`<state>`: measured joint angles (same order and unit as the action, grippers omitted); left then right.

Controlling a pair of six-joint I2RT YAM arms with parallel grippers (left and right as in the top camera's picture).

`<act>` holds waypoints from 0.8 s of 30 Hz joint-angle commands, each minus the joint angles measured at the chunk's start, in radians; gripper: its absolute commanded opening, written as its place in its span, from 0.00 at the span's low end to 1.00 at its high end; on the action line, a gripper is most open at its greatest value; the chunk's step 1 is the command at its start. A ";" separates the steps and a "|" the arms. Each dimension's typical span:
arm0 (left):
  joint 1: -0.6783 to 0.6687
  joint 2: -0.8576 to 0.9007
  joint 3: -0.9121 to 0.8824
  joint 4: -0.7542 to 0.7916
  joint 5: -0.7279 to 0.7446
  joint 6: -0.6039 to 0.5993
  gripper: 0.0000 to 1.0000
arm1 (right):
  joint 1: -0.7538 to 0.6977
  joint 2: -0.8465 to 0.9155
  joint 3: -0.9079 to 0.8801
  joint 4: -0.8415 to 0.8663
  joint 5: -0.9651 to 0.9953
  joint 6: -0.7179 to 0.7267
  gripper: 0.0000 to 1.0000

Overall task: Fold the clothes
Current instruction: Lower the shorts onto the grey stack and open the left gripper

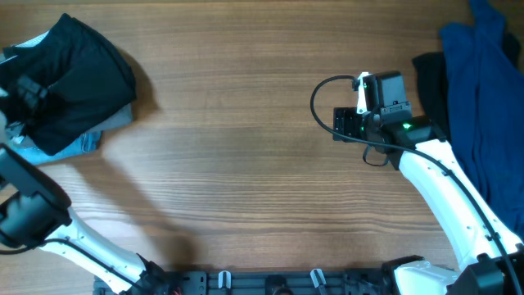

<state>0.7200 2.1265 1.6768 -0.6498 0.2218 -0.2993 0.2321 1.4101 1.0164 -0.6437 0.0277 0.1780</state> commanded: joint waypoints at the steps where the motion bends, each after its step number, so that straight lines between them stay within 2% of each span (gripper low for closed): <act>1: 0.042 0.009 0.005 0.009 0.145 -0.023 1.00 | -0.001 0.006 0.009 -0.005 0.016 0.008 0.82; 4: 0.026 -0.041 0.008 0.014 0.217 0.008 1.00 | -0.001 0.006 0.009 -0.005 0.016 0.008 0.82; 12: -0.086 -0.327 0.012 0.021 0.214 0.008 1.00 | -0.001 0.006 0.009 -0.003 0.016 0.009 0.84; 16: -0.260 -0.406 0.012 -0.054 0.143 0.007 1.00 | -0.001 0.006 0.009 0.008 0.002 0.070 0.90; 21: -0.507 -0.375 0.011 -0.186 0.135 0.008 1.00 | -0.018 0.006 0.010 0.051 -0.126 0.069 0.89; 24: -0.650 -0.355 0.010 -0.285 0.031 0.008 1.00 | -0.084 0.006 0.012 0.068 -0.206 0.067 0.89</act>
<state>0.2005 1.7470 1.6897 -0.8623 0.3565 -0.3016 0.2146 1.4101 1.0164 -0.5892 -0.0639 0.2306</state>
